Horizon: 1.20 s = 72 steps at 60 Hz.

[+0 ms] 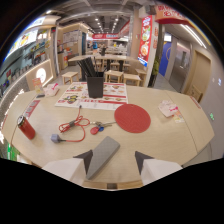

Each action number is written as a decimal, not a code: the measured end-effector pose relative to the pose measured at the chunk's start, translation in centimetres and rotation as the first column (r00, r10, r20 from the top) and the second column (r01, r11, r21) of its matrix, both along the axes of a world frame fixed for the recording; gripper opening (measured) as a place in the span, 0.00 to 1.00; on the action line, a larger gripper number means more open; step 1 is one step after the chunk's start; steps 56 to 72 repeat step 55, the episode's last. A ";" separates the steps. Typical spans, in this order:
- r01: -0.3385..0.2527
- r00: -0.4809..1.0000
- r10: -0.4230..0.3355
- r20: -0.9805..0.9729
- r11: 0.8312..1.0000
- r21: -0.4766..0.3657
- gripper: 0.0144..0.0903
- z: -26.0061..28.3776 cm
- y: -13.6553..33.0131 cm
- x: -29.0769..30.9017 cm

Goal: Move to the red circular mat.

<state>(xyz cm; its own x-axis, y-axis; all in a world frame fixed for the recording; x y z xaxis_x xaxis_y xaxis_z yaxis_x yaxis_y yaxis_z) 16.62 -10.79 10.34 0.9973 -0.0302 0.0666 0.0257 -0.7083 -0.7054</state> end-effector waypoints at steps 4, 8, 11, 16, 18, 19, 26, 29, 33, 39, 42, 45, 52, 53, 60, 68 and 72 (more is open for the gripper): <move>0.010 1.000 -0.010 -0.001 1.000 0.001 0.91 -0.6 1.3 1.0; 0.009 1.000 -0.009 -0.004 1.000 0.002 0.91 -1.0 4.0 4.5; 0.006 1.000 -0.006 -0.012 1.000 0.004 0.92 -1.5 5.4 4.9; 0.000 1.000 0.000 -0.022 1.000 -0.001 0.92 -2.9 9.3 6.7; -0.005 1.000 0.005 -0.022 1.000 -0.005 0.92 -3.5 11.0 7.3; -0.007 1.000 0.007 -0.022 1.000 -0.006 0.92 -3.8 11.5 7.5; -0.025 0.999 0.024 -0.031 1.000 -0.012 0.92 -5.6 15.1 8.3; -0.028 0.999 0.027 -0.031 1.000 -0.015 0.93 -6.3 16.3 8.7; -0.030 0.999 0.029 -0.032 0.999 -0.017 0.93 -6.9 17.6 9.1; -0.025 0.999 0.024 -0.036 0.999 -0.023 0.93 -7.4 18.6 9.6; -0.024 0.999 0.023 -0.038 0.999 -0.026 0.93 -7.5 18.9 9.9; -0.022 0.999 0.021 -0.039 0.999 -0.025 0.93 -7.6 18.9 10.0; -0.019 0.999 0.018 -0.038 1.000 -0.021 0.92 -7.5 18.9 10.2; -0.018 0.999 0.017 -0.042 1.000 -0.021 0.93 -7.4 18.9 10.2; -0.018 0.999 0.016 -0.048 1.000 -0.023 0.93 -7.4 18.8 10.1; -0.018 0.999 0.016 -0.048 1.000 -0.023 0.93 -7.4 18.8 10.1; -0.018 0.999 0.016 -0.048 1.000 -0.023 0.93 -7.4 18.8 10.1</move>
